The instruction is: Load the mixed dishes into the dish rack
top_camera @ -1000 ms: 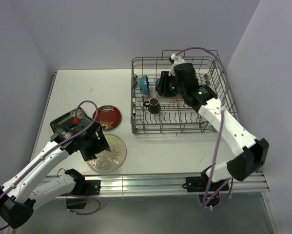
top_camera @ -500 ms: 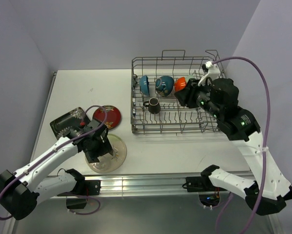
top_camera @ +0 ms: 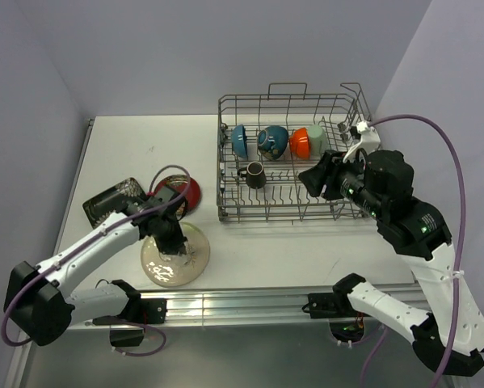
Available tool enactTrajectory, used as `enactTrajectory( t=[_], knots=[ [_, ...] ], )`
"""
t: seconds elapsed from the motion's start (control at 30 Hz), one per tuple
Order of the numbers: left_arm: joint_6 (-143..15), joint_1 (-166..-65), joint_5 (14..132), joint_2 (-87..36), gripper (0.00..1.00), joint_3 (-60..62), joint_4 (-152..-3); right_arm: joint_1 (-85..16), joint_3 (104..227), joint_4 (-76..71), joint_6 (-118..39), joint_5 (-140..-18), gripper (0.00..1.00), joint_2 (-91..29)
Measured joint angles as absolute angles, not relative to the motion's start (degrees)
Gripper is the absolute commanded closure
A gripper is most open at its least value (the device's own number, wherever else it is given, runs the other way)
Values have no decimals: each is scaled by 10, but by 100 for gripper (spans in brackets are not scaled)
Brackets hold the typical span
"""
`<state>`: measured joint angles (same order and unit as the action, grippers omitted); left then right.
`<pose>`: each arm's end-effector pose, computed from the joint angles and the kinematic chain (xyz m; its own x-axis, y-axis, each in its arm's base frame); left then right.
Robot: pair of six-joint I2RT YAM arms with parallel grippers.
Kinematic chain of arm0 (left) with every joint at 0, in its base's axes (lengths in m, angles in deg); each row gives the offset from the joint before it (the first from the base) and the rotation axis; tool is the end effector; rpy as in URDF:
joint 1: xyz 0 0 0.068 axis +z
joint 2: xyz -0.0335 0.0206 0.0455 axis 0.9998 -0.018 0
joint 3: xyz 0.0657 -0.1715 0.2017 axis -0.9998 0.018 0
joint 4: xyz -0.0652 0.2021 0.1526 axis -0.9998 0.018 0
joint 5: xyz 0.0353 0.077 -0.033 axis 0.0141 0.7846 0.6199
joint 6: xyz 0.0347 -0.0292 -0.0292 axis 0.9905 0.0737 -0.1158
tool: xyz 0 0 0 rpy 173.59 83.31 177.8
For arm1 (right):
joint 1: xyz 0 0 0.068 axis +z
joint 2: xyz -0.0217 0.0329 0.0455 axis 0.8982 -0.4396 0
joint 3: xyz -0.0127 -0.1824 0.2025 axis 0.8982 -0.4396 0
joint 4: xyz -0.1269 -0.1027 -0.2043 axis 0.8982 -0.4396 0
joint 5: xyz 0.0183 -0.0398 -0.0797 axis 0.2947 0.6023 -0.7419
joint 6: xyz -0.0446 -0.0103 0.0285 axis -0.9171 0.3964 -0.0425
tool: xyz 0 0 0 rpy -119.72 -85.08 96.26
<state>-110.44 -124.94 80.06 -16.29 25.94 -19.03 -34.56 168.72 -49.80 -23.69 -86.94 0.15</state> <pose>0.1556 -0.1141 0.2270 -0.9147 -0.3872 -0.1162 -0.3535 0.9055 -0.2346 0.1209 0.0676 0.4521 -0.4450 0.1912 -0.8749 -0.3366 0.8696 0.3612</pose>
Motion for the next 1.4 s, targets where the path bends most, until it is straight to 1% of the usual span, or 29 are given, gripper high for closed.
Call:
enactTrajectory(
  t=[0.03,0.13,0.17,0.23,0.27,0.33,0.37,0.43,0.53,0.63,0.73,0.83,0.97,1.17,1.4],
  knots=[
    [-1100,-1250,801,-163,100,234,-177,-346,1689,-503,-232,-858,27,0],
    [-1081,-1249,803,-167,100,101,-123,-346,1691,-504,-209,-803,18,-15],
    [-1072,-1249,802,-168,100,27,-117,-346,1691,-501,-197,-770,17,-25],
    [-1063,-1249,790,-167,100,-76,-122,-346,1686,-479,-170,-693,16,-49],
    [-1062,-1248,777,-163,100,-118,-136,-346,1680,-459,-152,-651,15,-59],
    [-1064,-1245,744,-143,100,-154,-182,-345,1646,-391,-111,-564,15,-79],
    [-1070,-1244,718,-125,100,-154,-210,-345,1628,-366,-90,-532,15,-85],
    [-1102,-1242,670,-84,100,-105,-293,-345,1572,-297,-35,-464,16,-89],
    [-1180,-1242,598,-11,100,30,-429,-344,1522,-202,42,-402,16,-84],
    [-1267,-1242,552,19,100,146,-559,-344,1495,-100,115,-362,16,-77],
    [-1330,-1242,530,20,100,215,-650,-344,1492,-30,156,-338,16,-72],
    [-1374,-1241,516,20,100,236,-707,-344,1492,1,169,-326,17,-73],
    [-1400,-1240,508,27,100,235,-775,-344,1492,4,168,-320,17,-79],
    [-1418,-1240,506,32,100,233,-812,-344,1492,-9,147,-318,18,-81],
    [-1451,-1240,503,39,100,255,-865,-344,1491,37,170,-307,20,-95]
  ],
)
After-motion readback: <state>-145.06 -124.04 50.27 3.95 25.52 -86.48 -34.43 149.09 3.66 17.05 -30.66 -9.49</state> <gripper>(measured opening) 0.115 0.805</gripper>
